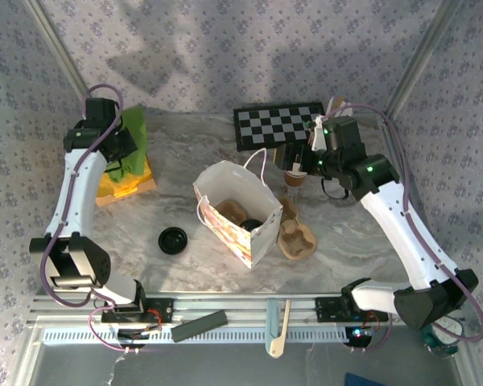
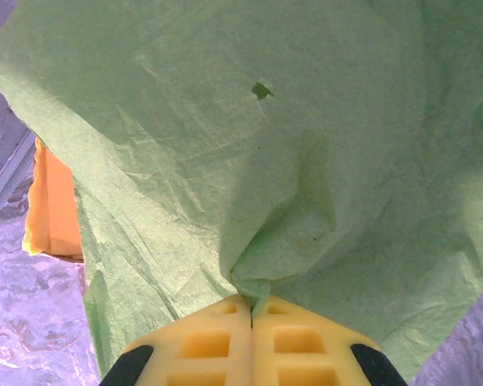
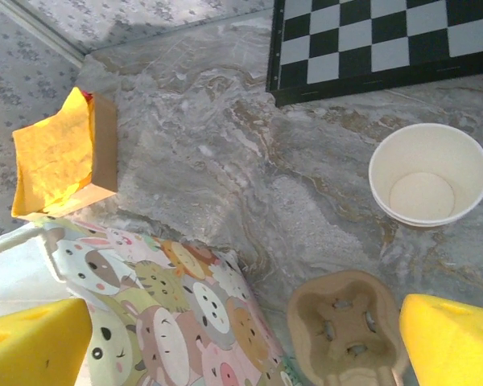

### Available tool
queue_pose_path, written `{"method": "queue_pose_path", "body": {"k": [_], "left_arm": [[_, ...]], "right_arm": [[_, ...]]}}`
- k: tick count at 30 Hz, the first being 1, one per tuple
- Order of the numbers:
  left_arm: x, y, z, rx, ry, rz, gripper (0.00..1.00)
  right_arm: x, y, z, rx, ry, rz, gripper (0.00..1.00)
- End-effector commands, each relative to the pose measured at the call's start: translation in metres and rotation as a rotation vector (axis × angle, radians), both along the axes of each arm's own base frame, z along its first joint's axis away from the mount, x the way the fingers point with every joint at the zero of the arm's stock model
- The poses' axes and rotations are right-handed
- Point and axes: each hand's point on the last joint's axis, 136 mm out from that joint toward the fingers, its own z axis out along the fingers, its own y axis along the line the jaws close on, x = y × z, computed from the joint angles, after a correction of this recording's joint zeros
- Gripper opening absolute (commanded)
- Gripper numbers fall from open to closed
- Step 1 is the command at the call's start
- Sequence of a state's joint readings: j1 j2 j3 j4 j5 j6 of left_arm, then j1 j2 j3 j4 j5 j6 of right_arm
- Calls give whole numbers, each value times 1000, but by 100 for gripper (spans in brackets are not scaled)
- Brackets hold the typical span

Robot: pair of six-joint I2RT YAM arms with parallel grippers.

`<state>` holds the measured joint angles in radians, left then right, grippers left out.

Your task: Pack the takeout coffee

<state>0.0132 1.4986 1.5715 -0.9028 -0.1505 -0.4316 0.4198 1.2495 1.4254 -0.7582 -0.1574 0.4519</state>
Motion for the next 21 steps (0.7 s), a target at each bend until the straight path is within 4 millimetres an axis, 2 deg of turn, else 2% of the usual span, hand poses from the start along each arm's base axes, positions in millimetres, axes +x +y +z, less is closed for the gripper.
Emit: {"method": "queue_pose_path", "body": {"k": [1,5,11,16,19,21], "left_arm": [[5,13,-23,19,44,26,0],[15,28,-52,41,78,70,0],[36,53,-100,69,162,120,0],[49,66,-125,69,218,144,0],[54,65,-130,59,225,141,11],[55,61,-130,38,233,128,37]], "right_arm": [[1,-14,4,-1,-12,-67,100],[8,-32,-5,-31,8,-151,100],[32,-83,-21,-44,63,-324,100],[55,-114,-30,-17,81,-397,86],[68,-129,-42,-32,109,-433,75],[79,-136,-52,-35,134,-443,64]]}}
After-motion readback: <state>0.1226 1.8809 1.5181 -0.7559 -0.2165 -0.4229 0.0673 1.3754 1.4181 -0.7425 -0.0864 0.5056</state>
